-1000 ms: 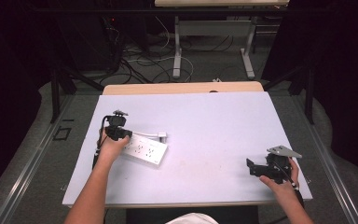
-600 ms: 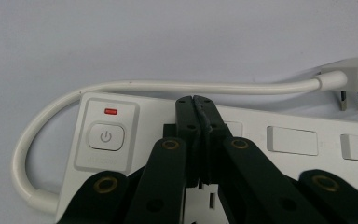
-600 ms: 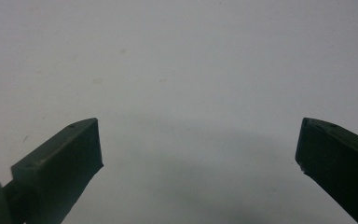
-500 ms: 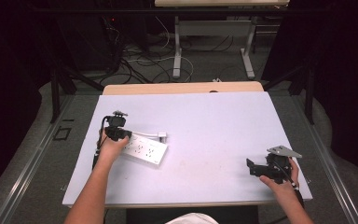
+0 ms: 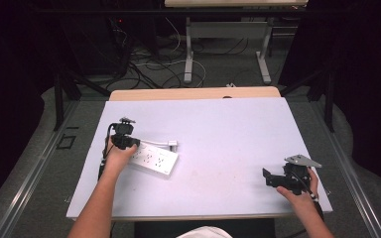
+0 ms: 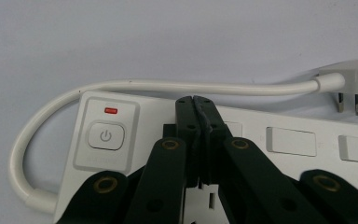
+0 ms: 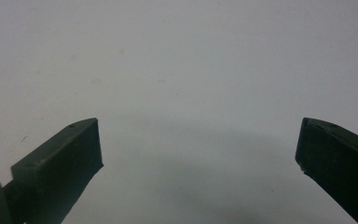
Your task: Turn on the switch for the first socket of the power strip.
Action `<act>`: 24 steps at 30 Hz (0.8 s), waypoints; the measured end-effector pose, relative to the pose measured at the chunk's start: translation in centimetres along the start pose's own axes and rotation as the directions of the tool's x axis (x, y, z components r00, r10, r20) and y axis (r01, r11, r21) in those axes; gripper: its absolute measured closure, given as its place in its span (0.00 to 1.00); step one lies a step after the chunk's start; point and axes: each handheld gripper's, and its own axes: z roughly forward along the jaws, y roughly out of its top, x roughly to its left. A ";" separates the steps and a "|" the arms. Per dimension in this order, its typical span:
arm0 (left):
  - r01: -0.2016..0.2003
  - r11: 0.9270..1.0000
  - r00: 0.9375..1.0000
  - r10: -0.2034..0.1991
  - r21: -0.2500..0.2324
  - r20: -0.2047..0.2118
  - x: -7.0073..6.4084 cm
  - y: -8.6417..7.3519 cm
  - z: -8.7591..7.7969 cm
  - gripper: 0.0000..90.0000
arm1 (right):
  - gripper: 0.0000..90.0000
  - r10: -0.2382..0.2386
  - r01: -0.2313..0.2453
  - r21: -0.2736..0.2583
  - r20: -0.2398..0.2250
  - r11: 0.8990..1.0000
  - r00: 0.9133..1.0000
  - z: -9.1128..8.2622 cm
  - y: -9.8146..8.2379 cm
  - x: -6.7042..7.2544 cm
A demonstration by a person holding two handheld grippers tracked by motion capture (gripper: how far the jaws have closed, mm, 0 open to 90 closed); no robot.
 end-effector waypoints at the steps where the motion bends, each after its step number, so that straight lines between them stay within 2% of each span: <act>1: -0.001 1.000 1.000 0.001 -0.002 -0.003 0.0 0.0 0.0 0.99 | 0.00 0.001 -0.001 0.000 0.000 1.000 1.000 0.0 0.0 0.0; 9: -0.013 1.000 1.000 0.013 -0.001 -0.008 -0.1 0.0 0.0 0.91 | 0.00 0.014 -0.014 -0.009 0.011 1.000 1.000 -0.2 -0.1 -0.2; 12: -0.001 1.000 1.000 0.001 -0.009 -0.006 -0.1 0.0 0.0 0.89 | 0.00 0.013 -0.013 -0.005 0.005 1.000 1.000 -0.3 -0.1 -0.2; 17: -0.011 1.000 1.000 0.011 -0.006 -0.005 0.0 0.0 -0.1 0.83 | 0.00 0.003 -0.003 -0.004 0.004 1.000 1.000 -0.1 0.0 -0.2; 23: -0.005 1.000 1.000 0.005 -0.010 0.005 0.0 -0.2 -0.5 0.76 | 0.00 0.008 -0.008 -0.006 0.003 1.000 1.000 -0.2 0.0 -0.1; 24: 0.005 1.000 1.000 -0.005 -0.026 0.001 0.0 -0.2 -0.5 0.74 | 0.00 0.007 -0.007 -0.014 0.010 1.000 1.000 -0.1 0.1 -0.1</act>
